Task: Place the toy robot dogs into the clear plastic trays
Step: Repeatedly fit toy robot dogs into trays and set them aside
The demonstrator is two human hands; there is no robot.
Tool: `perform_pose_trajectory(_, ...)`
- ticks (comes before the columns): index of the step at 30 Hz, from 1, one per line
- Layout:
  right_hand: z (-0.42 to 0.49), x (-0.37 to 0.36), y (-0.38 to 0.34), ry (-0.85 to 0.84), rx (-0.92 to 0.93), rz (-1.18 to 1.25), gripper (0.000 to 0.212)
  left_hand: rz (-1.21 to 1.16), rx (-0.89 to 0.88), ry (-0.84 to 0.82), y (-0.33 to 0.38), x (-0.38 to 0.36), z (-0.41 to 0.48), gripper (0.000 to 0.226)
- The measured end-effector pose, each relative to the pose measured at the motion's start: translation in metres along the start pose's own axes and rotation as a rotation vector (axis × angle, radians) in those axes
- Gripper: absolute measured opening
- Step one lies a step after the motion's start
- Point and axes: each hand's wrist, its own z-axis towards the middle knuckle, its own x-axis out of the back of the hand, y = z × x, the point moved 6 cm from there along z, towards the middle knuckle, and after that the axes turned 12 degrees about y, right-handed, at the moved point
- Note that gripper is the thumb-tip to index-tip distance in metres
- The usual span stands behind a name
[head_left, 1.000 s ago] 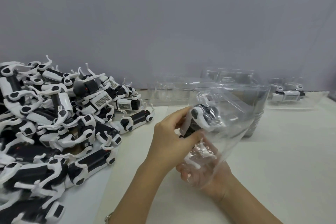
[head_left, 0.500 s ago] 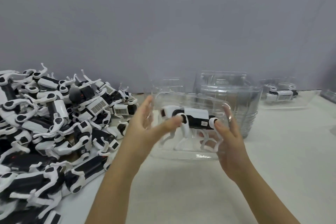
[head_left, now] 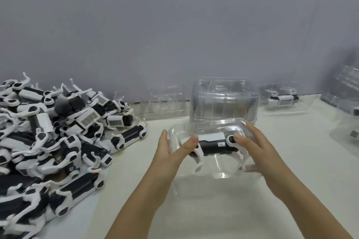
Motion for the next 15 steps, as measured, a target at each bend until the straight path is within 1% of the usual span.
perform_pose_trajectory(1, 0.002, 0.014, 0.003, 0.034, -0.036, -0.018, 0.044, -0.064, 0.071, -0.100, -0.010, -0.013, -0.002, 0.134)
perform_pose_trajectory(2, 0.004, 0.029, 0.008, 0.067, -0.059, -0.041, 0.043, -0.118, 0.137, -0.193, -0.020, -0.027, -0.004, 0.133)
perform_pose_trajectory(3, 0.006, 0.045, 0.013, 0.114, -0.072, -0.069, 0.047, -0.152, 0.208, -0.253, -0.031, -0.039, -0.005, 0.135)
perform_pose_trajectory(5, 0.010, 0.079, 0.019, 0.233, -0.064, -0.103, 0.047, -0.211, 0.331, -0.290, -0.053, -0.064, -0.005, 0.139)
perform_pose_trajectory(6, 0.010, 0.095, 0.019, 0.276, -0.049, -0.111, 0.045, -0.247, 0.363, -0.290, -0.062, -0.077, -0.003, 0.136)
perform_pose_trajectory(8, 0.009, 0.125, 0.020, 0.345, -0.026, -0.087, 0.049, -0.314, 0.394, -0.210, -0.074, -0.099, 0.003, 0.120)
perform_pose_trajectory(9, 0.008, 0.142, 0.021, 0.403, -0.011, -0.055, 0.053, -0.314, 0.373, -0.151, -0.079, -0.108, 0.008, 0.115)
perform_pose_trajectory(10, 0.006, 0.162, 0.023, 0.484, 0.013, -0.016, 0.052, -0.306, 0.310, -0.100, -0.079, -0.119, 0.013, 0.106)
perform_pose_trajectory(12, 0.003, 0.199, 0.029, 0.705, 0.061, 0.065, 0.039, -0.250, 0.170, -0.023, -0.080, -0.132, 0.022, 0.080)
perform_pose_trajectory(14, -0.004, 0.246, 0.039, 0.984, 0.106, 0.151, 0.024, -0.234, 0.159, -0.013, -0.083, -0.162, 0.032, 0.059)
perform_pose_trajectory(15, -0.006, 0.266, 0.044, 1.097, 0.107, 0.187, 0.021, -0.260, 0.193, 0.030, -0.087, -0.175, 0.037, 0.049)
